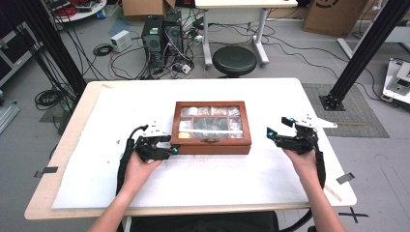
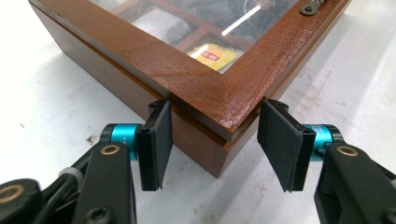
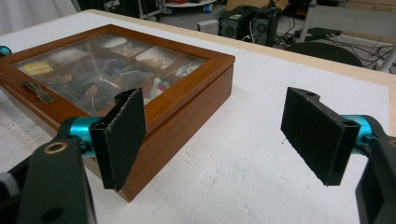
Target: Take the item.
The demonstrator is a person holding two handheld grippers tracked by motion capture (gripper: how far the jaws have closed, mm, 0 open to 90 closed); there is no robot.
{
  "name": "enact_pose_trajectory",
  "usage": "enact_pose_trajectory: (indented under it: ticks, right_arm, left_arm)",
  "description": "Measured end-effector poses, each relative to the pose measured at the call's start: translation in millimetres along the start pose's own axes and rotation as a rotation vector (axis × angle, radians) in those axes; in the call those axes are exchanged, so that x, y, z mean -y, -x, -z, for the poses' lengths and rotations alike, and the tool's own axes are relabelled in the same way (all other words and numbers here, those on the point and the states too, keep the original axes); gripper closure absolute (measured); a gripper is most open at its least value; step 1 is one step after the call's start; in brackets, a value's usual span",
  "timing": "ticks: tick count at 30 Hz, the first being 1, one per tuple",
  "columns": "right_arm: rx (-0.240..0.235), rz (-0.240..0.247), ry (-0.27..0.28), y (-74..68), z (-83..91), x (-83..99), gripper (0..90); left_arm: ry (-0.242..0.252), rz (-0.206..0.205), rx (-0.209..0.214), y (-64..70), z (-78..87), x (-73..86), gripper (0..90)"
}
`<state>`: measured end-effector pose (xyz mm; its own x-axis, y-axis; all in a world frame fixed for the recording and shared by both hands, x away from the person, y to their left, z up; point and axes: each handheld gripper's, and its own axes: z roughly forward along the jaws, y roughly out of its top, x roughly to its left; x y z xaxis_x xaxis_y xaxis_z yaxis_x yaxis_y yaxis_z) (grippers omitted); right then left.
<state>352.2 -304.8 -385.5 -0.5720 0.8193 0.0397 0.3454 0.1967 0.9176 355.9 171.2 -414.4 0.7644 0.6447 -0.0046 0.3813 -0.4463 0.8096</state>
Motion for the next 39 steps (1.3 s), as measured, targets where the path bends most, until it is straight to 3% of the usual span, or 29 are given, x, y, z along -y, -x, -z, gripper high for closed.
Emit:
enact_pose_trajectory:
  ticks: [8, 15, 39]
  right_arm:
    - [0.005, 0.0, 0.0, -0.5, -0.2, 0.2, 22.8]
    - [0.007, -0.001, 0.002, -0.7, 0.0, 0.2, 22.8]
    - [0.009, -0.006, 0.012, 0.4, 0.9, -0.2, 22.8]
  left_arm:
    - [0.056, 0.001, -0.051, 2.1, 4.9, -4.1, 47.9]
    - [0.098, 0.008, -0.088, 3.4, 9.6, -9.3, 44.4]
    - [0.189, 0.041, -0.08, -10.9, 24.4, -43.2, 39.7]
